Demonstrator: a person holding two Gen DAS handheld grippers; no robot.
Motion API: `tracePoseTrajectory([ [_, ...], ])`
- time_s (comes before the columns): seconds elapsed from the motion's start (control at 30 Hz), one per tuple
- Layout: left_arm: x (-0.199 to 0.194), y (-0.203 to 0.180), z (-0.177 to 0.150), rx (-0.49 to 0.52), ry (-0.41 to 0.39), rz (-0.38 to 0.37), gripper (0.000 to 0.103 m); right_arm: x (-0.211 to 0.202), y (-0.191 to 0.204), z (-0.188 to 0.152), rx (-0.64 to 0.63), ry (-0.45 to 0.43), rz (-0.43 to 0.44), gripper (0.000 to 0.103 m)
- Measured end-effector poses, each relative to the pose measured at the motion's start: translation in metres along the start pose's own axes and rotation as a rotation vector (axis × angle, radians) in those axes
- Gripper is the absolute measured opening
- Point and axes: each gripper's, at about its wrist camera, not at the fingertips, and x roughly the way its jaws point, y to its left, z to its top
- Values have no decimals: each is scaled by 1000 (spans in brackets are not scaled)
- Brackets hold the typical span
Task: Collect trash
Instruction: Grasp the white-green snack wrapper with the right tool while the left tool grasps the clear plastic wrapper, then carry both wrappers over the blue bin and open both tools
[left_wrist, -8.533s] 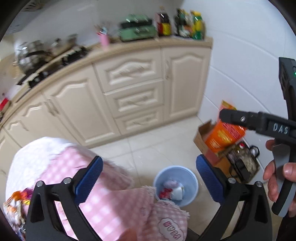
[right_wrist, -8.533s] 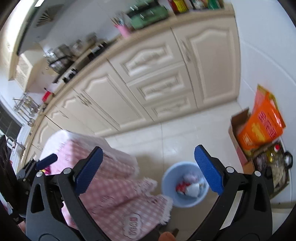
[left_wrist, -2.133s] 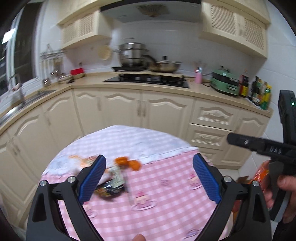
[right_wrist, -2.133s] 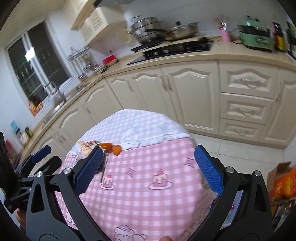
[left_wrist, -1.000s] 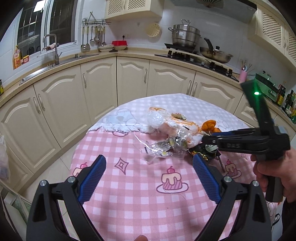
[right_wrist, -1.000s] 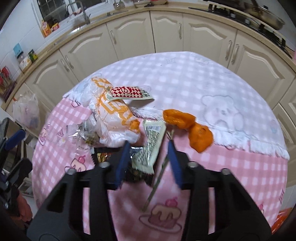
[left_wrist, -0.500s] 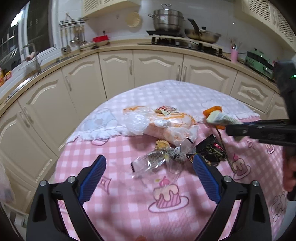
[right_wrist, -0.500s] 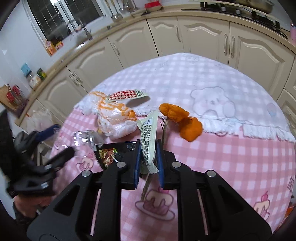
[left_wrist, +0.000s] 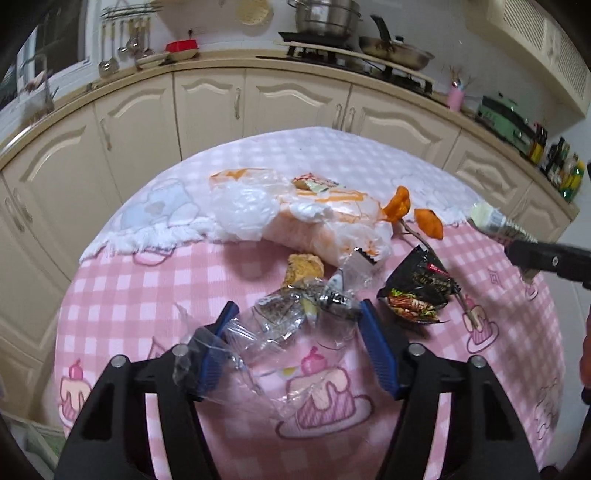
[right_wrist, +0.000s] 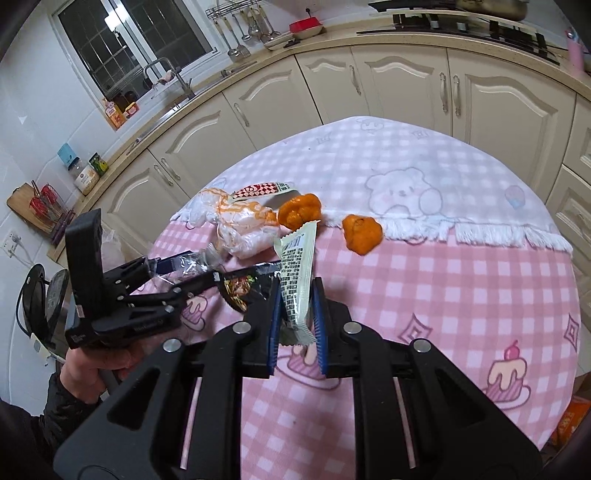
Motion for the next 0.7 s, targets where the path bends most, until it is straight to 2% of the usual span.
tracePoseTrajectory([
  [0.23,-32,7,-15,-68,-57,12,64,-17,-11,-9,20,-27,-8,16],
  [0.4,-57,-7,-15,-60,-99,-6,64,-34,-19,-15,37,-61,-6,16],
  [0.57,-73,-42,-3,-31,-148,-59,64,-57,-31,-23,64,-110,-12,16],
  [0.7,-79,-89,9,18,-180,-139,64,-86,-51,-33,91,-160,-39,16],
])
